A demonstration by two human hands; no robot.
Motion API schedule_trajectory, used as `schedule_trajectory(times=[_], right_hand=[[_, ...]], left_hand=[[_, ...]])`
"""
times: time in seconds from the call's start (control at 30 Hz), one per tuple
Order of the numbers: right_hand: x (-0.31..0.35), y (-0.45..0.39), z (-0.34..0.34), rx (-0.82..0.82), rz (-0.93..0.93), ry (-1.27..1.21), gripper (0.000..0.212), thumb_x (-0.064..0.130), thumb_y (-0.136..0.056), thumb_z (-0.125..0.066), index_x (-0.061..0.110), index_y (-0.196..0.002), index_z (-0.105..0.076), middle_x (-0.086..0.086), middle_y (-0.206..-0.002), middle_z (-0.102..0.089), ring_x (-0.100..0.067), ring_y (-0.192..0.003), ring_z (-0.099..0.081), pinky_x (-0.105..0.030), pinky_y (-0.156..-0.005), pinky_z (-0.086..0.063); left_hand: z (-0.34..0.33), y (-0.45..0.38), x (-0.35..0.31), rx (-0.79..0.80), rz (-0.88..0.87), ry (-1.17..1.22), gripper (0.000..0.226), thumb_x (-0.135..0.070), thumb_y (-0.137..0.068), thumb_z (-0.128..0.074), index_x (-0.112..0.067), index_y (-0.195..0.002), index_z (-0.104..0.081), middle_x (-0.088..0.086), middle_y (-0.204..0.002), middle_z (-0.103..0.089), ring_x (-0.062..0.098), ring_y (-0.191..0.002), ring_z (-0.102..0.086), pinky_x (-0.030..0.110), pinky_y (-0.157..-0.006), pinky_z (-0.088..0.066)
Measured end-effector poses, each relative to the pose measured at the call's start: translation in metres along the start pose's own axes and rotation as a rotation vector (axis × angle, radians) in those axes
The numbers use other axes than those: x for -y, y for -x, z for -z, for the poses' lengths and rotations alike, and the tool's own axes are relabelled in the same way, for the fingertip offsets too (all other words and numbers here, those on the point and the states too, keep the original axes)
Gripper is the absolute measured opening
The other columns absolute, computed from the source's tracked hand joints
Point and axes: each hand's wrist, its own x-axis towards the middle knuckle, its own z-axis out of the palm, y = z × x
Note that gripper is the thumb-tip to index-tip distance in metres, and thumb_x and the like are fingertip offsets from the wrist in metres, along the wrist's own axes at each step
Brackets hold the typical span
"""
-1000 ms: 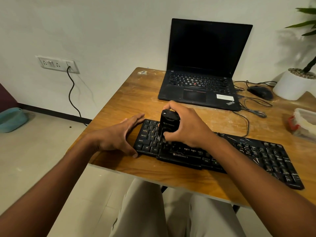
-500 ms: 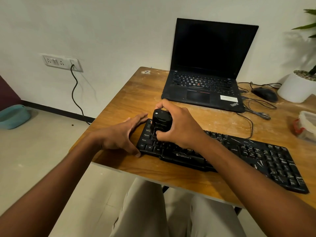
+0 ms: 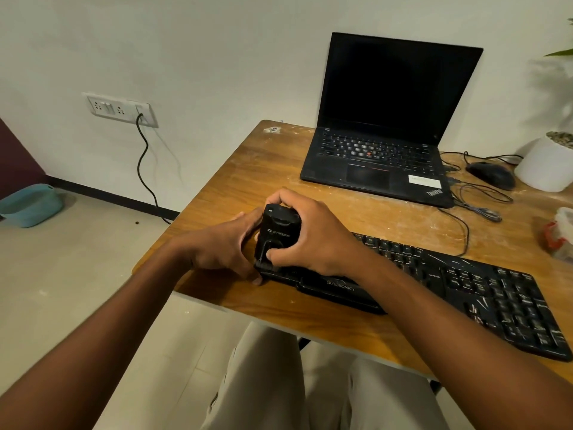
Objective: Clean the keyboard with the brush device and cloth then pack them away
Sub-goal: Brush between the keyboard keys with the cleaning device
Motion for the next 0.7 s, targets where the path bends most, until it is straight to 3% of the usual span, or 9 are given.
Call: schedule_trajectory(times=[0.23,0.4,0.57,0.7], right_hand=[[-0.007,-0.011,-0.001,-0.11,0.014,0.127,0.06,0.01,-0.07,-0.086,0.028,-0.116,-0.052,0.0,-0.086,-0.066,-0.022,-0.07,-0.067,-0.045,-0.055,-0.056],[0.001,-0.002,-0.006,0.005,0.052,0.067,0.058,0.009,-0.069,-0.088,0.028,-0.112,-0.055,0.002,-0.092,-0.068,-0.016,-0.077,-0.069,-0.033,-0.059,-0.06],[-0.014,-0.007,0.006,-0.122,0.01,0.122,0.055,0.01,-0.07,-0.085,0.025,-0.113,-0.054,-0.001,-0.082,-0.066,-0.019,-0.069,-0.064,-0.043,-0.058,-0.055],[-0.006,-0.002,0.013,-0.104,0.031,0.041,0.056,0.007,-0.07,-0.086,0.023,-0.113,-0.055,0.0,-0.089,-0.065,-0.016,-0.073,-0.065,-0.032,-0.059,-0.057]], left_hand=[[0.002,0.002,-0.004,-0.021,0.016,-0.023,0.133,-0.047,-0.051,-0.101,-0.056,-0.155,-0.018,-0.015,-0.153,-0.039,0.024,-0.151,-0.027,0.057,-0.123,-0.03],[0.001,0.002,-0.003,0.009,-0.02,-0.01,0.11,-0.039,-0.056,-0.101,-0.071,-0.133,-0.03,-0.029,-0.137,-0.051,0.027,-0.148,-0.033,0.058,-0.124,-0.027],[0.002,0.0,-0.001,-0.015,0.023,-0.004,0.143,-0.048,-0.049,-0.102,-0.062,-0.155,-0.008,-0.014,-0.159,-0.035,0.031,-0.154,-0.023,0.062,-0.123,-0.027],[0.002,-0.003,0.001,0.009,0.041,0.008,0.144,-0.05,-0.049,-0.102,-0.065,-0.154,-0.005,-0.011,-0.162,-0.031,0.033,-0.155,-0.021,0.063,-0.122,-0.028]])
